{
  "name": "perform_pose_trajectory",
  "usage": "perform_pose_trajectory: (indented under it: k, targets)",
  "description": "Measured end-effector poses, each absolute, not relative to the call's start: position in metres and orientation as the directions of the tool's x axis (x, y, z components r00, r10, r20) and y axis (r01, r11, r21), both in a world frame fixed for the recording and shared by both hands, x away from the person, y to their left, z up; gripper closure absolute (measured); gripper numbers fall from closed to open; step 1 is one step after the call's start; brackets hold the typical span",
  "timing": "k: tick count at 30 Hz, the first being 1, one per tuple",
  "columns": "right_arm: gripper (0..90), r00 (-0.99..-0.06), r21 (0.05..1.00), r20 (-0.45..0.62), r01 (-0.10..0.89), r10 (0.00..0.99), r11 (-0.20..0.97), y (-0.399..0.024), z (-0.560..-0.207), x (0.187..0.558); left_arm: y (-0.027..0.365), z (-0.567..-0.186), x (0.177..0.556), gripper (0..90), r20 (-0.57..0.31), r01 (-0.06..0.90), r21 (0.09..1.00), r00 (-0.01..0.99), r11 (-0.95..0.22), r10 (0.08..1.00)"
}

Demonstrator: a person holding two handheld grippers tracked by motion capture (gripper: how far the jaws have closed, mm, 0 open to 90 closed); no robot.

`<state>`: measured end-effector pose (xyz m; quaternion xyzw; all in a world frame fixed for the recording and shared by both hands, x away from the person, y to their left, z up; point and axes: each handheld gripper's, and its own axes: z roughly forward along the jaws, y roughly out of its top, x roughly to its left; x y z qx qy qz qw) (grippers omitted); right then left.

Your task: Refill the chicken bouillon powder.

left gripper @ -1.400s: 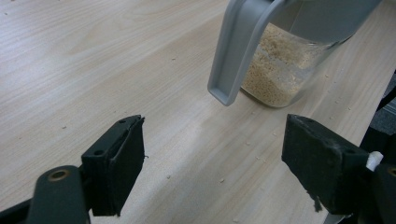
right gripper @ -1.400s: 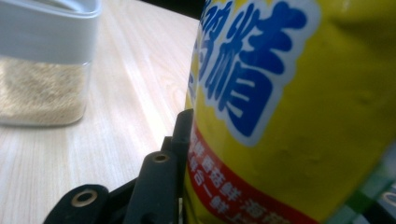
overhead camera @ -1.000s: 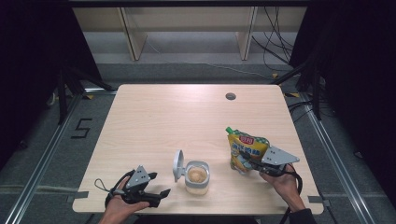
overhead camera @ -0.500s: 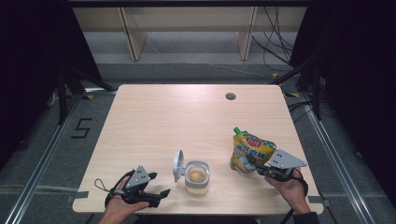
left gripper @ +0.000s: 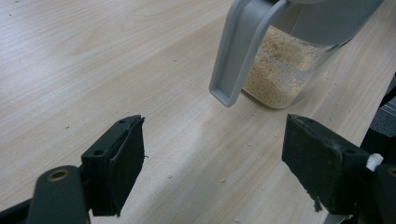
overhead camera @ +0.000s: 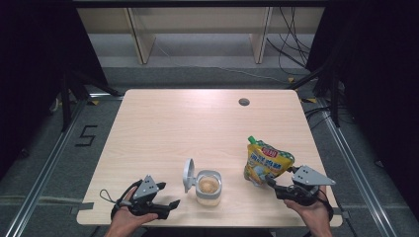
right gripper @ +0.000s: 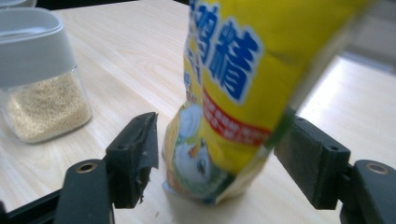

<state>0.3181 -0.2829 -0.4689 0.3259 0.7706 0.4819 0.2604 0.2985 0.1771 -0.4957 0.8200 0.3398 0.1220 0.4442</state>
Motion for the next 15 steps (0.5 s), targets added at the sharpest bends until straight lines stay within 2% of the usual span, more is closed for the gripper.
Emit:
perform_pose_trajectory:
  k: [1,6,15]
  targets:
    - [29.2,-0.63,0.905,-0.028,0.314,0.776,0.287,-0.283,-0.469,0.312,0.177,-0.496,0.298,20.5,-0.102,0.449,0.812,0.738,-0.373,0.667]
    - [25.9,-0.601,0.894,0.023,0.371,0.799,0.253,-0.283,-0.468,0.298,0.177,-0.496,0.298,20.5,-0.1,0.448,0.814,0.736,-0.37,0.669]
    - [21.0,-0.584,0.854,0.0,0.422,0.812,0.304,-0.278,-0.471,0.286,0.178,-0.495,0.299,20.5,-0.089,0.439,0.814,0.741,-0.38,0.666]
